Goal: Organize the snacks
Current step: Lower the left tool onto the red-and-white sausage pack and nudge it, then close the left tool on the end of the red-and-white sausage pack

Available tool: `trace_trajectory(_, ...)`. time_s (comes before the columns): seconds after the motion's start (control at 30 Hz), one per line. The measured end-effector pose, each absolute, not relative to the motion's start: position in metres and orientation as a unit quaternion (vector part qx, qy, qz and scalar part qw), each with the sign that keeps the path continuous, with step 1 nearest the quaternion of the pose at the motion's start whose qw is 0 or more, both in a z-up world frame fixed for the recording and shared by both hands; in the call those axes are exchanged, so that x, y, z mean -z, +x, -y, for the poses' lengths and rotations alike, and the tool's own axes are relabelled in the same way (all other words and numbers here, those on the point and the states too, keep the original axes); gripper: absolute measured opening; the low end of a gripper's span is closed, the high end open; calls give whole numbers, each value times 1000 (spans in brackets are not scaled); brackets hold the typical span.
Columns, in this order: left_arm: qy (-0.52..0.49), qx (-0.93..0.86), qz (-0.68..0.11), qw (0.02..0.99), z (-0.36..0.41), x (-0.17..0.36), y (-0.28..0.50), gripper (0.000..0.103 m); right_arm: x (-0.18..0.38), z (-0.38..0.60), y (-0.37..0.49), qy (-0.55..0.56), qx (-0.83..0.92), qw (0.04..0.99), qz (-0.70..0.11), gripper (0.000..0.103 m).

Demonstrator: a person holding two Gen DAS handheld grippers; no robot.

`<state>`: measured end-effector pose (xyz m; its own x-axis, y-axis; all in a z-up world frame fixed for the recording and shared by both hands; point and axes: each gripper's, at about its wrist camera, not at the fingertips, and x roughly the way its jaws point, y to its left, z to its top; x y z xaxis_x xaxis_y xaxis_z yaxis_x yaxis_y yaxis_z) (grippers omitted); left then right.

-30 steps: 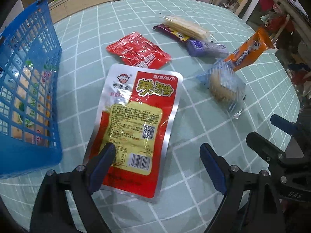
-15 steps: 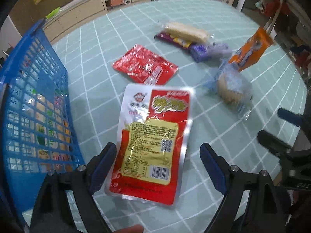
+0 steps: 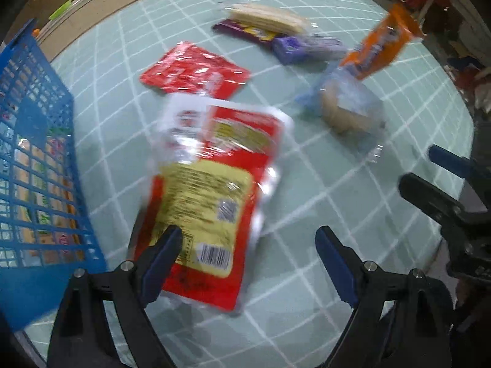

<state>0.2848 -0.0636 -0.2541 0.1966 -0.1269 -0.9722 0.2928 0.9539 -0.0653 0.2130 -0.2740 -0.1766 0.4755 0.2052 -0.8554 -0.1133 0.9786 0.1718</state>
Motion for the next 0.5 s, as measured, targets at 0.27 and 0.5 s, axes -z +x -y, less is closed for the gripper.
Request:
trace_trajectory(0.27,67,141,-597,787,77,232,283,86,173,275,211,53,-96,856,-505,96)
trace_trajectory(0.5,98,126,-590,792,69,219,298,86,171,271,210,63,-103,856,-503,96)
